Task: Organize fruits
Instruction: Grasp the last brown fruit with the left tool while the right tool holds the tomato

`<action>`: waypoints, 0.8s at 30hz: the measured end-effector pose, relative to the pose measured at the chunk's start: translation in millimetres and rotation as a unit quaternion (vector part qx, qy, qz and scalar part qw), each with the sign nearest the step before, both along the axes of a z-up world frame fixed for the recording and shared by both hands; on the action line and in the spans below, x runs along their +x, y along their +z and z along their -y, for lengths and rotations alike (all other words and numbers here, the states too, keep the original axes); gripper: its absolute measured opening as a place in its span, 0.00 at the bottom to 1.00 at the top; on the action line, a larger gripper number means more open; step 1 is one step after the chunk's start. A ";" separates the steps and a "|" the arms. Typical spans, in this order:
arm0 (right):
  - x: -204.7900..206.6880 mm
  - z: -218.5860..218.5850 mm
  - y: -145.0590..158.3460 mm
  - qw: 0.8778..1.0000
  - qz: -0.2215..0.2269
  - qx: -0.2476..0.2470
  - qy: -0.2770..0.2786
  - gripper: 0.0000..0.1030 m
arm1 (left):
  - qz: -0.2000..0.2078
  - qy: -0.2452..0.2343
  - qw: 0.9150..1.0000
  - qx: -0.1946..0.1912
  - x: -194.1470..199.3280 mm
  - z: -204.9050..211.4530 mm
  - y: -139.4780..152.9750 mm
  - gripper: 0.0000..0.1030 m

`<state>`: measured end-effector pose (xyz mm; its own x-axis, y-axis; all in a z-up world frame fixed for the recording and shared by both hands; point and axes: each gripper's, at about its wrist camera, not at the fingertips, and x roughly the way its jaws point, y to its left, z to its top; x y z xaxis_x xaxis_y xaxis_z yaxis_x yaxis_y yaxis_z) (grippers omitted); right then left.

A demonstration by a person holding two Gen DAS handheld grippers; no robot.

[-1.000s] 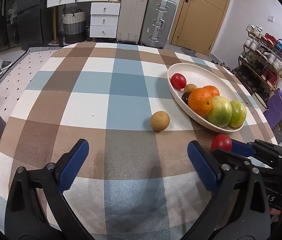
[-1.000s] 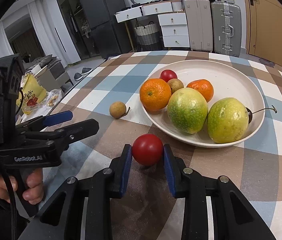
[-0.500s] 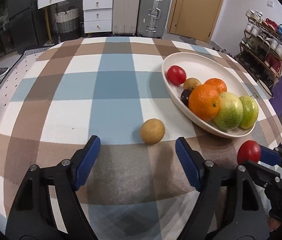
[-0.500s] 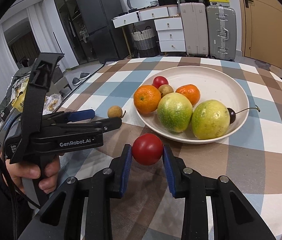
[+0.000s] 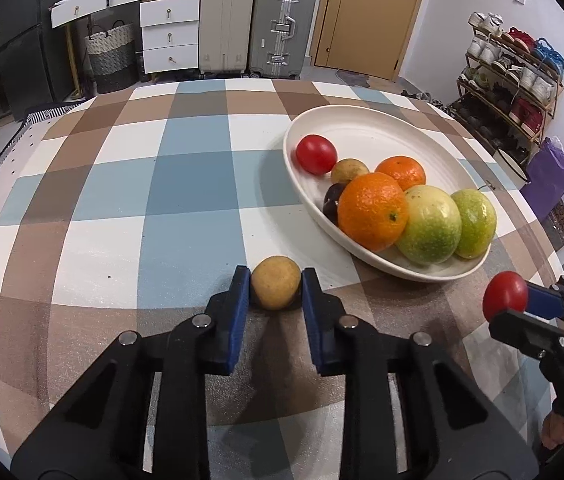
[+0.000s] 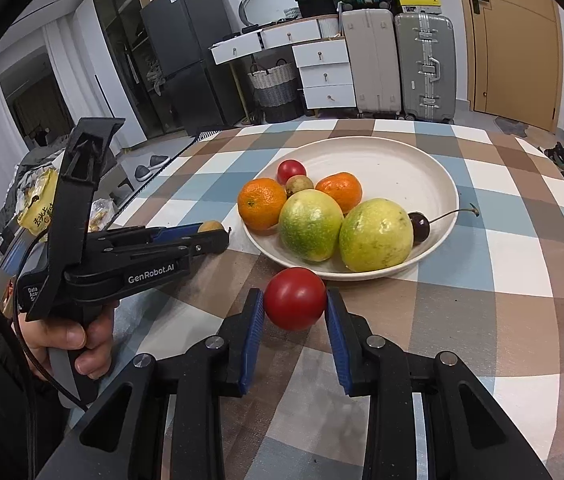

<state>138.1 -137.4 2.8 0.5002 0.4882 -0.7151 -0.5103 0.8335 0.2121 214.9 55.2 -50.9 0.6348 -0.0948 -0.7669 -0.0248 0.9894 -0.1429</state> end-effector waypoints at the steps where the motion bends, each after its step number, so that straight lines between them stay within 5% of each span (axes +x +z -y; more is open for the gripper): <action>1: -0.2 0.4 0.3 1.000 0.000 0.000 0.000 0.31 | 0.001 -0.001 1.000 -0.001 -0.7 0.3 0.2 0.22; 24: 2.3 18.3 20.7 0.999 0.028 0.020 -0.019 0.31 | 0.059 -0.015 0.998 -0.013 -38.1 20.4 54.4 0.22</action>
